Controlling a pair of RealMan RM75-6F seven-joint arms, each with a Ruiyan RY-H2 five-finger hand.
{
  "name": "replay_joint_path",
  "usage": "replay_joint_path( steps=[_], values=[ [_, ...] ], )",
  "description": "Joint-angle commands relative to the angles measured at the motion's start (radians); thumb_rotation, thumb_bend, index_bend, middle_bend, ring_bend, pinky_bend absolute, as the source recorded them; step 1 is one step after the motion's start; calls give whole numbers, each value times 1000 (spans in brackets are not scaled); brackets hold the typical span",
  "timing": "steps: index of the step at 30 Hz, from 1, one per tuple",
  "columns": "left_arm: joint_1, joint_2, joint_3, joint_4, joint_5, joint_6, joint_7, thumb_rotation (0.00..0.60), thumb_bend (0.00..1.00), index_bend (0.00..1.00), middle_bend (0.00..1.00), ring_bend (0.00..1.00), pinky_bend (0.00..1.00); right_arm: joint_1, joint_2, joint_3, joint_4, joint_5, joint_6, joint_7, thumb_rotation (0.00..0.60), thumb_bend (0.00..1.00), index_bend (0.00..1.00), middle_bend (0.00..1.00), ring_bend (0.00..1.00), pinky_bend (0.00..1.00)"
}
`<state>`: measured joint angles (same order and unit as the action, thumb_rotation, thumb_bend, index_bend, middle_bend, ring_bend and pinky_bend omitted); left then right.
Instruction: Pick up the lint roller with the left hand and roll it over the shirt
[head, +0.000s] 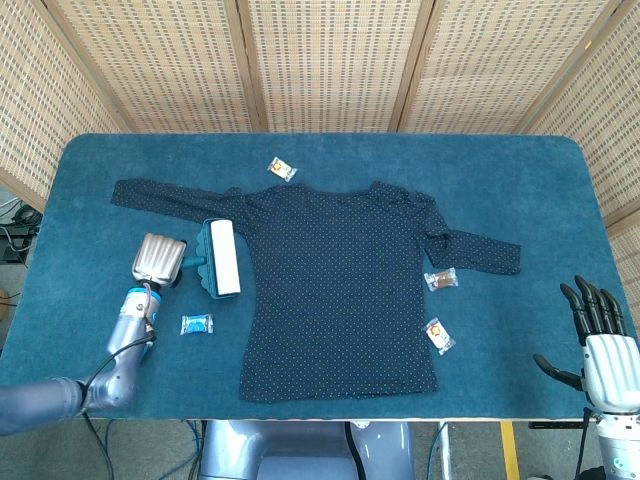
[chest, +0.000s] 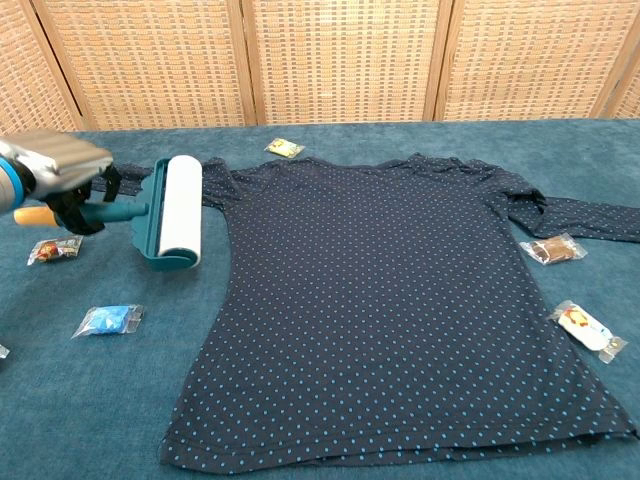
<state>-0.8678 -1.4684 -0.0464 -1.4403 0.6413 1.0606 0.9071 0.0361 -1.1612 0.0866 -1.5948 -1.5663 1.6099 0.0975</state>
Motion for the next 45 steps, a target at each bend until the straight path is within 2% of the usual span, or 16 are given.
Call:
replay_joint_path(
  steps=[1, 5, 8, 12, 19, 29, 45],
  values=[
    [-41, 119, 6, -105, -6, -124, 11, 600, 802, 847, 899, 824, 715, 1, 2, 0, 0, 6, -7, 5, 600, 133, 40, 0, 0, 0],
    [-79, 195, 8, -154, -1, -196, 11, 600, 781, 847, 899, 824, 700, 2, 6, 4, 3, 19, -16, 22, 600, 133, 41, 0, 0, 0],
    [-99, 214, 8, -170, -9, -213, 12, 600, 770, 848, 899, 824, 696, 4, 8, 7, 8, 29, -22, 33, 600, 133, 40, 0, 0, 0],
    [-156, 231, 10, -182, -74, -259, 32, 600, 757, 849, 899, 824, 695, 8, 10, 13, 20, 51, -41, 50, 600, 134, 40, 0, 0, 0],
    [-300, 198, 39, -164, -260, -291, 130, 600, 754, 849, 899, 824, 695, 13, 8, 26, 42, 84, -62, 74, 600, 133, 39, 0, 0, 0],
    [-459, 105, 102, -93, -437, -310, 223, 600, 755, 849, 899, 824, 695, 25, -1, 32, 70, 114, -102, 92, 600, 133, 39, 0, 0, 0],
    [-612, -6, 161, -24, -655, -298, 313, 600, 754, 850, 899, 824, 695, 33, 5, 36, 91, 128, -134, 160, 600, 134, 39, 0, 0, 0]
  ],
)
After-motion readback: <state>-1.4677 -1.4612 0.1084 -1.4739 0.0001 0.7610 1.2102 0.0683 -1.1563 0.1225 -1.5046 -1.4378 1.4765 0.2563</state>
